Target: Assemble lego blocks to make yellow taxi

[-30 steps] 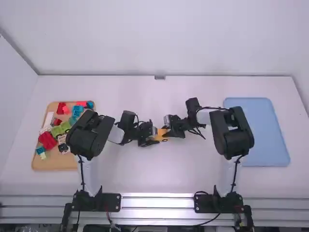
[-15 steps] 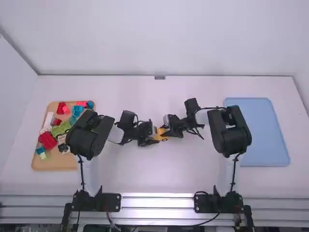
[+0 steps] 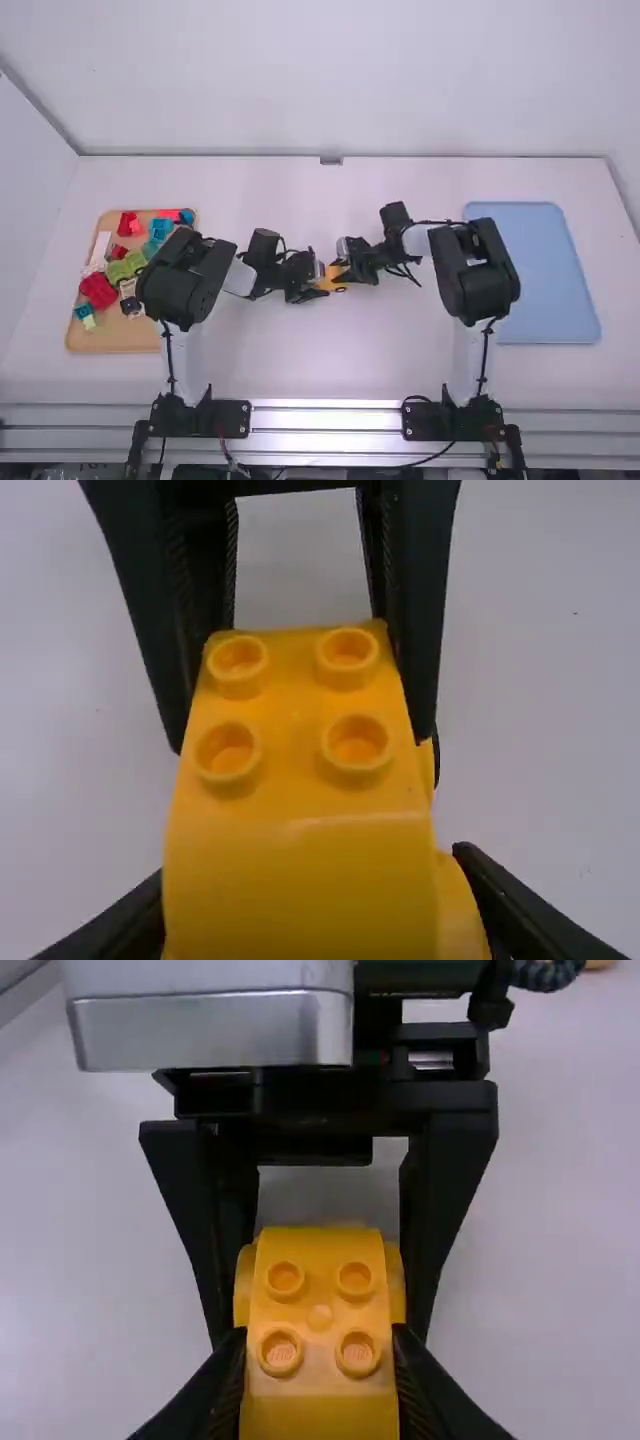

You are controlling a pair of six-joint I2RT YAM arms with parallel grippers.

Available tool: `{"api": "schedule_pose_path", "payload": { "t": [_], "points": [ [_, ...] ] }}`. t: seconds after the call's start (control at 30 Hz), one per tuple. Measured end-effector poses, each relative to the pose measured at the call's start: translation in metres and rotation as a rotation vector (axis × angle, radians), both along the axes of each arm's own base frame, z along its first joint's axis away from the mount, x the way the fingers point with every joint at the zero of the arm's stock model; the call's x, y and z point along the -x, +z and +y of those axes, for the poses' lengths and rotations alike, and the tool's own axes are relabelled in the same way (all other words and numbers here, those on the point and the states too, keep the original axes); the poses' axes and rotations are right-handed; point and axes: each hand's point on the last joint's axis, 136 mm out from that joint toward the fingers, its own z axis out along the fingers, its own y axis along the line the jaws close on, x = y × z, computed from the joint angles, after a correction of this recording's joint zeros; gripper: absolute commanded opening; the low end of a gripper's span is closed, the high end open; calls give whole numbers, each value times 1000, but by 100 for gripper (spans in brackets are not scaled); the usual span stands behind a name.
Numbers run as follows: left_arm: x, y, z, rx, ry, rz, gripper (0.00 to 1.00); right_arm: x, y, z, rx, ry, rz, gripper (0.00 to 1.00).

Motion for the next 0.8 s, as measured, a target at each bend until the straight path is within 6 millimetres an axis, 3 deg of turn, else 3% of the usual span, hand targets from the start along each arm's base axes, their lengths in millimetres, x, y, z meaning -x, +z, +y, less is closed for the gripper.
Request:
{"api": "schedule_pose_path", "payload": {
  "t": [0.3, 0.8],
  "points": [
    [0, 0, 1, 0, 2, 0, 36, -1, 0, 0, 13, -8, 12, 12],
    [-4, 1, 4, 6, 27, 6, 33, -2, -5, 6, 205, 28, -19, 8]
  ]
}}
